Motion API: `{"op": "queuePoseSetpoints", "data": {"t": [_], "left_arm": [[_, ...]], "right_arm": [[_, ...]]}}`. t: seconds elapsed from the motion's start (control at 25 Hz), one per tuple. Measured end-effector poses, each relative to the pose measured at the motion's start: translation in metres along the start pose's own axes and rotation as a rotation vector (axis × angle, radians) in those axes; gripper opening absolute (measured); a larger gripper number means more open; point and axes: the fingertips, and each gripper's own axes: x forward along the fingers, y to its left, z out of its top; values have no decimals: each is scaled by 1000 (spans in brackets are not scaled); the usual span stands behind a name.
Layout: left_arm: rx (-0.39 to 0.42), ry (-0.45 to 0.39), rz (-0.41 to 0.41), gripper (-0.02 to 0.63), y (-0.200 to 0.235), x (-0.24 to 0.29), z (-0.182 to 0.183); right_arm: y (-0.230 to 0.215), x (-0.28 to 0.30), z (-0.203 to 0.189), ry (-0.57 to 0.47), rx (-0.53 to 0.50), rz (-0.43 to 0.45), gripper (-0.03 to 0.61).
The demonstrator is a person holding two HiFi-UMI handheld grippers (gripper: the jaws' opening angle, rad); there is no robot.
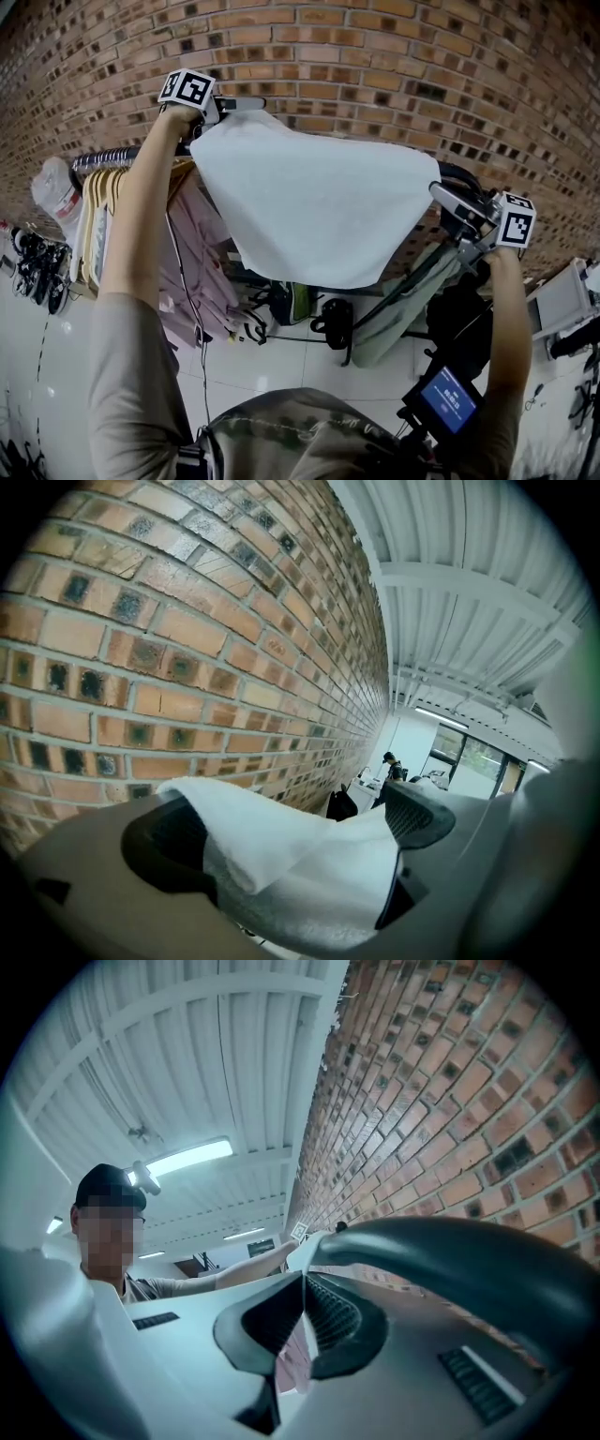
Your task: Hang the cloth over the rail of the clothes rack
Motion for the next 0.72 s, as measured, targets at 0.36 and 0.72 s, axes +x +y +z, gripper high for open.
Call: {"op": "queuePoseSetpoints", "data": {"t": [0.36,0.72], "left_arm": [[-115,-39,-19,601,13,-14,6],[-112,-2,-56,600,11,-22,1]], "right_arm": [[6,-15,1,-23,8,-1,14],[2,-25,2,-66,28,1,14]]}}
